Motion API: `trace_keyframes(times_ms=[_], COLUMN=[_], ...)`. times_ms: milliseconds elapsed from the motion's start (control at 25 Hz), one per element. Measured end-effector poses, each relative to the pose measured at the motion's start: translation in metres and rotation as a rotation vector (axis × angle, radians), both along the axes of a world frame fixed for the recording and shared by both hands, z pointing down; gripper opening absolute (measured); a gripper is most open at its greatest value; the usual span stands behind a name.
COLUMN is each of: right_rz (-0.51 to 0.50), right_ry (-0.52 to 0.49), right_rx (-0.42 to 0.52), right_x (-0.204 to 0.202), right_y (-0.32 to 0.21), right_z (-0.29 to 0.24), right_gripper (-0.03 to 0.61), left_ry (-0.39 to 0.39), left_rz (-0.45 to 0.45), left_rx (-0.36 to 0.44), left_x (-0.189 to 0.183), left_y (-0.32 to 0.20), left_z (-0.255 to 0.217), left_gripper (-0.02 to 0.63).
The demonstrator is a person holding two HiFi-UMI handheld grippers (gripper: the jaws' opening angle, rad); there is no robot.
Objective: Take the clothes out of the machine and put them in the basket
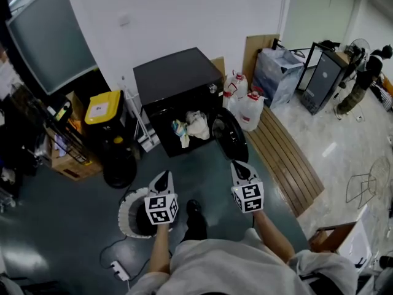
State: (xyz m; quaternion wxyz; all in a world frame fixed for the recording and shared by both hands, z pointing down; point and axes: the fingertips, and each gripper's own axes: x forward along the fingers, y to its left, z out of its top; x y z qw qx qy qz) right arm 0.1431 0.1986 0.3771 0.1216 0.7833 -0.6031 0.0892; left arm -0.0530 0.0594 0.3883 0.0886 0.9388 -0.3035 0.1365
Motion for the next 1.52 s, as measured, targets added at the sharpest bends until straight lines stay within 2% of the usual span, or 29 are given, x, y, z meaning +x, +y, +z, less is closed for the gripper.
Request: trace_keyframes(times_ms=[360,760,1040,1520], right_rz=[0.038,0.040,0.033,-0.041], right_ry=[0.027,0.040,0.041,0.009], right_rx=[-0.008,-0.008,-0.023,-0.097], right_x=[0.041,0.066,0.073,0.082], right_y=[-0.106,-0.227,-0.278,-0.321], right_z=[-0.014,-0.023,-0.015,0.038], right_gripper=[0.021,0.021,0.021,0.021], left_ry=[0.023,0.025,0.009,-0.031], left_rz=[0.063,0.089,0.106,0.099], left_rx=[-0.010,-0.002,-0.038,-0.080], left_x=[0.058,0.089,0.097,0.122], left_y=[-0.109,-0.222,-0.266,-0.297], left_z=[-0.002,-0.008,0.010,0.051], left_gripper=[0.017,0.017,0.017,0.017])
